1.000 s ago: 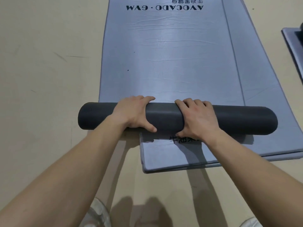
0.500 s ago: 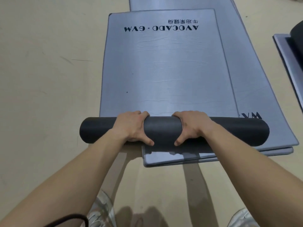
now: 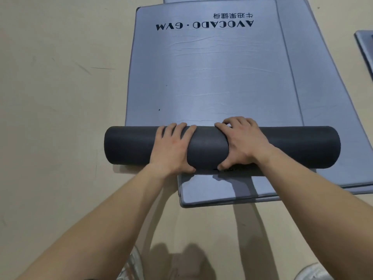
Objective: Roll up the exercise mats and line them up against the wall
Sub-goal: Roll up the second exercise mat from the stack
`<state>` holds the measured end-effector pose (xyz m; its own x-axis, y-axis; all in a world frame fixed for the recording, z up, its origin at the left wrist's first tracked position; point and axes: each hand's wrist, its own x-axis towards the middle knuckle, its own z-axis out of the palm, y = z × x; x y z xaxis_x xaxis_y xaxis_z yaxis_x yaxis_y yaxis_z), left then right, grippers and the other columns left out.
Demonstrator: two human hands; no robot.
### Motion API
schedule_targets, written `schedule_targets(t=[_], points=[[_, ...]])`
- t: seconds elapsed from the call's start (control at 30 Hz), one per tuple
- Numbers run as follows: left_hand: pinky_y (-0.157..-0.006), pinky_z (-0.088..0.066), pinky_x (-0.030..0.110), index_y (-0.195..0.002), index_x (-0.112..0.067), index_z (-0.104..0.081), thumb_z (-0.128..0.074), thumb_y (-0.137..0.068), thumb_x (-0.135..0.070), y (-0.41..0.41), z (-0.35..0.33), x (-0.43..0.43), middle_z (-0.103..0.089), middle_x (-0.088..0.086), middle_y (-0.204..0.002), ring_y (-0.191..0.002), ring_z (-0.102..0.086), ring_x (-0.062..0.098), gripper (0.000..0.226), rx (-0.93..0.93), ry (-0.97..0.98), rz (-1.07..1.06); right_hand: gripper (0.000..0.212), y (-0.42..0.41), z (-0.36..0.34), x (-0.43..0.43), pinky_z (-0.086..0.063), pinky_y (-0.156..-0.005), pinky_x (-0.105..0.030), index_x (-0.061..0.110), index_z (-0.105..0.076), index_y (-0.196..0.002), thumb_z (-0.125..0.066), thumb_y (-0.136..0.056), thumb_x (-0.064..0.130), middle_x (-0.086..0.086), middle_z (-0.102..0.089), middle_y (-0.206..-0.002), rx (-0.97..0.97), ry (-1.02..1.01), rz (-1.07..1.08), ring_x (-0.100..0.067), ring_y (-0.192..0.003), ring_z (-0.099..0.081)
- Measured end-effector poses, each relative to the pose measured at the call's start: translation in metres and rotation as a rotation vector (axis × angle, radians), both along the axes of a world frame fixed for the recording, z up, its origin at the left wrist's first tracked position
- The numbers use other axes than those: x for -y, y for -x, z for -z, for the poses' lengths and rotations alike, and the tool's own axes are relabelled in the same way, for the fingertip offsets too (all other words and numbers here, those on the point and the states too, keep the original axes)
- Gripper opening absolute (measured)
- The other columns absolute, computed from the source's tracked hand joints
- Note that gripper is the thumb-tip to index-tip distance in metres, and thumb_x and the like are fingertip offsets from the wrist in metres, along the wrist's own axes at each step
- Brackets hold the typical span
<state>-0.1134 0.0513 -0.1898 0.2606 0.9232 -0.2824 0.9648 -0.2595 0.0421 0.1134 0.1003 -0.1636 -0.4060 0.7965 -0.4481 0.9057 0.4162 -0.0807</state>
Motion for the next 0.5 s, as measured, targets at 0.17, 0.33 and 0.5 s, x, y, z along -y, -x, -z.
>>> schedule_targets(t=[0.17,0.33,0.5], points=[[-0.116,-0.029,0.045,-0.158,-0.034,-0.025,-0.076,-0.047,-0.083,0.011,-0.007,-0.049,-0.045,-0.003,-0.151,-0.136,-0.045,0.024,0.131,0.097,0.165,0.003,0.137,-0.005,0.017,0.021,-0.024,-0.118,-0.06,0.023,-0.029,-0.156,-0.077,-0.044,0.084,-0.008,-0.045,-0.149,0.025,-0.253,0.018,-0.034,-0.135,-0.043],[-0.123,-0.019,0.051,-0.161,-0.027,-0.015,-0.071,-0.052,-0.086,0.01,0.0,-0.033,-0.031,0.008,-0.16,-0.147,-0.029,0.032,0.136,0.031,0.003,0.009,0.122,-0.005,0.014,0.004,-0.037,-0.105,-0.05,0.027,-0.034,-0.151,-0.07,-0.047,0.08,-0.003,-0.052,-0.14,0.035,-0.264,-0.012,-0.03,-0.121,-0.054],[-0.112,-0.034,0.045,-0.151,-0.028,-0.034,-0.074,-0.055,-0.08,0.005,-0.012,-0.043,-0.051,-0.001,-0.145,-0.128,-0.05,0.027,0.116,0.031,-0.028,-0.023,0.111,0.004,-0.018,-0.032,-0.049,-0.089,-0.041,0.038,-0.042,-0.141,-0.075,-0.044,0.081,0.006,-0.061,-0.122,0.03,-0.004,0.034,-0.025,-0.105,-0.061]])
